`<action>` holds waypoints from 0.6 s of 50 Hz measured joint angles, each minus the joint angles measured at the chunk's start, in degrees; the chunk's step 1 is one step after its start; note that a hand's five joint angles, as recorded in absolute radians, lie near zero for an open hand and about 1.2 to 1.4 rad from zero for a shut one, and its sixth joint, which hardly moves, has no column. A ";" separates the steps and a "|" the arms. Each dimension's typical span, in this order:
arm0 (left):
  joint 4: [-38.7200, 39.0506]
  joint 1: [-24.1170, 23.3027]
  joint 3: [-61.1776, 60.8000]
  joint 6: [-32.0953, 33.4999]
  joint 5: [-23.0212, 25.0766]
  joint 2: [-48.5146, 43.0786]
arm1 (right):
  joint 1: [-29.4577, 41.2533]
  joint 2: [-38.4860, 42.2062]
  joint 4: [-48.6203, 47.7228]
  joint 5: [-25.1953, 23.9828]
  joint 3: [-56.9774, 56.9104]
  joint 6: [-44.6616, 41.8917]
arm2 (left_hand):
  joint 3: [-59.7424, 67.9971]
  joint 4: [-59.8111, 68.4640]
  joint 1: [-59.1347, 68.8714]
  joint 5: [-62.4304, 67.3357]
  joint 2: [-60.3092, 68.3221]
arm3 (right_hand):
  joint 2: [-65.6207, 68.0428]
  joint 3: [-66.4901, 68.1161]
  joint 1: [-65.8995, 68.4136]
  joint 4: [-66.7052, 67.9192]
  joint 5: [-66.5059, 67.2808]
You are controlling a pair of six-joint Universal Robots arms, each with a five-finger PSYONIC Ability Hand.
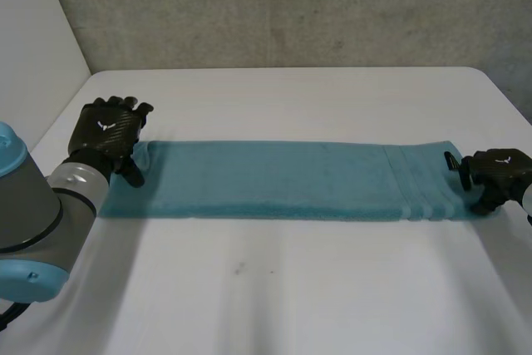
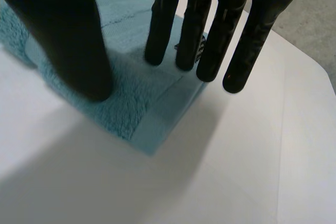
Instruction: Fold the laundry
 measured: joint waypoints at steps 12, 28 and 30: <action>-0.01 -0.09 -0.09 -0.11 -0.19 0.21 | -2.11 2.90 0.59 0.44 -3.51 0.13 | 0.00 0.00 0.00 0.00 0.00 | 17.51 17.93 12.04 19.11 17.35; -0.18 0.15 -0.04 -0.27 -0.30 0.95 | -13.11 3.26 2.20 8.58 -15.07 -0.24 | 0.00 0.00 0.00 0.00 0.00 | 17.51 17.94 12.04 19.11 17.84; -0.19 0.17 -0.02 -0.28 -0.32 1.17 | -13.15 2.69 4.08 9.26 -17.40 0.05 | 0.00 0.00 0.00 0.00 0.00 | 17.51 17.94 12.04 19.11 18.16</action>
